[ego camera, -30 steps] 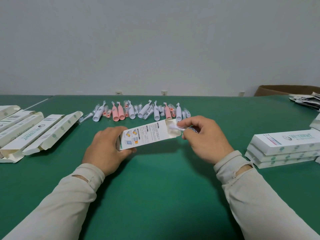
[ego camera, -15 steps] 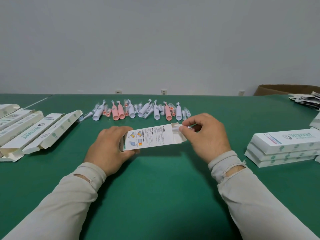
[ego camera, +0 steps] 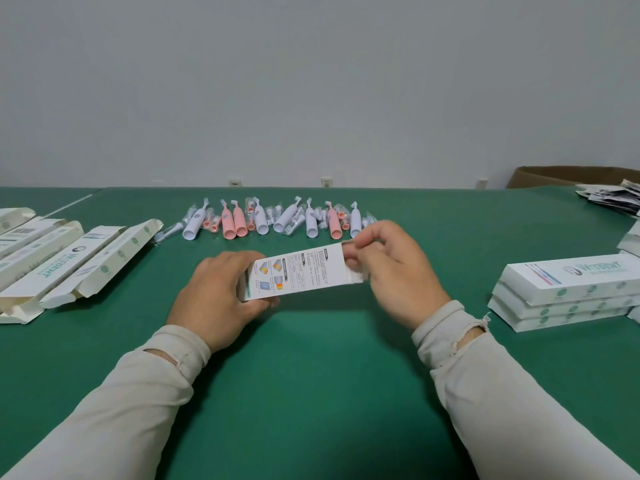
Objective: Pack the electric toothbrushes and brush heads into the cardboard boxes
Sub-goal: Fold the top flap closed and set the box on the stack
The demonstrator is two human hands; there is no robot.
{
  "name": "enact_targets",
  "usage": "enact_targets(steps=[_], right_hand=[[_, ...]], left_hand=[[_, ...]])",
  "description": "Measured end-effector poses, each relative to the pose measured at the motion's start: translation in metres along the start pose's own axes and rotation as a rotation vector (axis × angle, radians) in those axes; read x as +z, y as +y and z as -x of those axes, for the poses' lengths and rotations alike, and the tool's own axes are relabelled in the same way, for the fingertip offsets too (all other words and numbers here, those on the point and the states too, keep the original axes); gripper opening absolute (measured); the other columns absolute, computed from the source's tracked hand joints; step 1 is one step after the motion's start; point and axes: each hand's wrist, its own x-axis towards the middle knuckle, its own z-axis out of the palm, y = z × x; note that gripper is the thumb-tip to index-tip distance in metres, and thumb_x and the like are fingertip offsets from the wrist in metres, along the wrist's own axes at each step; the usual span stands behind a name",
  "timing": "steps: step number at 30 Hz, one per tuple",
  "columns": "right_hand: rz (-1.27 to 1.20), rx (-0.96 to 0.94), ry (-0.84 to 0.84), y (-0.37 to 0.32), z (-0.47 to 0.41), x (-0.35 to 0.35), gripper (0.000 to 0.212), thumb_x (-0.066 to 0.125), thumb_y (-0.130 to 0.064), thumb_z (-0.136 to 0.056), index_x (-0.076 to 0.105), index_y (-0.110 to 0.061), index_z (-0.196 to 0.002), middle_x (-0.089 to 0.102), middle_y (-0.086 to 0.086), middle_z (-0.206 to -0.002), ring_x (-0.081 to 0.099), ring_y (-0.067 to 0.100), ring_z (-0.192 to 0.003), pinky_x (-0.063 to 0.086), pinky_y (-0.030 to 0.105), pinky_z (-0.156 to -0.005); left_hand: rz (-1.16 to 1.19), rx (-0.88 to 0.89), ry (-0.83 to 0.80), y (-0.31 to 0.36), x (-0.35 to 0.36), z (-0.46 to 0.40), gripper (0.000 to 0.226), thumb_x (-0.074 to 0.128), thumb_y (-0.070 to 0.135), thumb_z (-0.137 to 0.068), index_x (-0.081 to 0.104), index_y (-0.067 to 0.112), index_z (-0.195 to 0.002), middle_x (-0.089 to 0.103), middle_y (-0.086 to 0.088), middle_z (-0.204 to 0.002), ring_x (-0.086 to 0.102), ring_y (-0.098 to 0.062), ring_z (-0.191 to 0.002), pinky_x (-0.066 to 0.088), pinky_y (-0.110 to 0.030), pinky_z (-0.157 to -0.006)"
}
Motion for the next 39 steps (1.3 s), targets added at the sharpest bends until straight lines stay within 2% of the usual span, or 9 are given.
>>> enact_targets(steps=[3, 6, 9, 13, 16, 22, 28, 34, 39], right_hand=[[0.121, -0.117, 0.084, -0.002, -0.004, -0.021, 0.025, 0.062, -0.006, -0.084, 0.058, -0.03, -0.09, 0.072, -0.01, -0.096, 0.07, 0.013, -0.089, 0.05, 0.019, -0.071], [0.471, -0.171, -0.173, 0.0, 0.001, -0.033, 0.054, 0.062, -0.029, -0.074, 0.05, -0.049, -0.122, 0.052, -0.023, -0.128, 0.054, -0.008, -0.11, 0.044, 0.015, -0.087], [0.546, -0.169, -0.315, 0.002, 0.003, -0.028, 0.072, 0.067, -0.031, -0.08, 0.04, -0.045, -0.145, 0.044, -0.023, -0.135, 0.05, -0.013, -0.107, 0.044, 0.012, -0.089], [0.459, -0.225, -0.137, 0.004, 0.001, -0.022, 0.034, 0.068, -0.015, -0.091, 0.068, -0.031, -0.121, 0.055, -0.015, -0.127, 0.059, -0.003, -0.099, 0.044, 0.01, -0.09], [0.407, -0.244, -0.053, 0.007, 0.002, -0.015, 0.023, 0.071, -0.015, -0.09, 0.075, -0.027, -0.109, 0.058, -0.015, -0.119, 0.057, -0.007, -0.101, 0.038, 0.002, -0.089], [0.395, -0.299, 0.035, 0.01, 0.005, -0.004, 0.021, 0.07, -0.018, -0.089, 0.075, -0.027, -0.108, 0.057, -0.024, -0.111, 0.056, -0.001, -0.086, 0.041, 0.008, -0.08], [0.195, -0.216, 0.086, 0.006, 0.008, 0.007, 0.044, 0.066, -0.026, -0.086, 0.05, -0.046, -0.122, 0.068, -0.016, -0.106, 0.06, 0.002, -0.076, 0.05, 0.021, -0.073], [0.023, -0.018, 0.145, 0.011, 0.002, 0.006, 0.016, 0.075, -0.014, -0.086, 0.071, -0.029, -0.09, 0.073, -0.012, -0.079, 0.064, 0.001, -0.069, 0.06, 0.033, -0.076], [-0.011, -0.01, 0.165, 0.011, -0.001, 0.003, 0.012, 0.073, -0.009, -0.086, 0.074, -0.02, -0.081, 0.075, -0.007, -0.077, 0.065, 0.006, -0.064, 0.059, 0.031, -0.064]], left_hand=[[0.0, -0.021, 0.002, -0.003, -0.001, -0.001, 0.057, 0.082, 0.047, -0.073, 0.057, 0.038, -0.124, 0.057, 0.013, -0.112, 0.048, -0.02, -0.109, 0.046, -0.045, -0.093], [0.009, -0.029, 0.001, -0.004, -0.001, -0.001, 0.057, 0.081, 0.047, -0.072, 0.057, 0.038, -0.123, 0.057, 0.013, -0.11, 0.049, -0.02, -0.108, 0.046, -0.044, -0.092], [0.011, -0.027, 0.0, -0.005, -0.001, -0.001, 0.056, 0.081, 0.046, -0.072, 0.057, 0.038, -0.122, 0.058, 0.013, -0.109, 0.049, -0.02, -0.107, 0.046, -0.044, -0.091], [0.018, -0.02, 0.001, -0.005, -0.001, -0.001, 0.055, 0.081, 0.047, -0.073, 0.056, 0.041, -0.121, 0.056, 0.016, -0.108, 0.048, -0.018, -0.107, 0.045, -0.042, -0.091], [0.033, -0.003, 0.006, -0.003, 0.0, 0.0, 0.053, 0.082, 0.046, -0.072, 0.057, 0.041, -0.119, 0.056, 0.016, -0.106, 0.048, -0.018, -0.105, 0.045, -0.04, -0.089], [0.052, -0.003, 0.018, -0.003, 0.0, -0.001, 0.053, 0.083, 0.046, -0.072, 0.058, 0.041, -0.119, 0.057, 0.016, -0.105, 0.05, -0.019, -0.102, 0.047, -0.042, -0.087], [0.026, -0.013, 0.028, -0.002, -0.001, 0.0, 0.055, 0.082, 0.048, -0.072, 0.057, 0.041, -0.12, 0.055, 0.016, -0.104, 0.048, -0.017, -0.103, 0.045, -0.039, -0.087], [0.004, -0.03, 0.032, 0.001, -0.003, 0.001, 0.055, 0.081, 0.047, -0.073, 0.057, 0.041, -0.121, 0.053, 0.016, -0.104, 0.047, -0.018, -0.105, 0.046, -0.043, -0.088], [0.005, -0.041, 0.01, 0.004, -0.006, 0.002, 0.055, 0.081, 0.049, -0.073, 0.056, 0.042, -0.122, 0.054, 0.016, -0.107, 0.046, -0.017, -0.106, 0.047, -0.044, -0.089]])
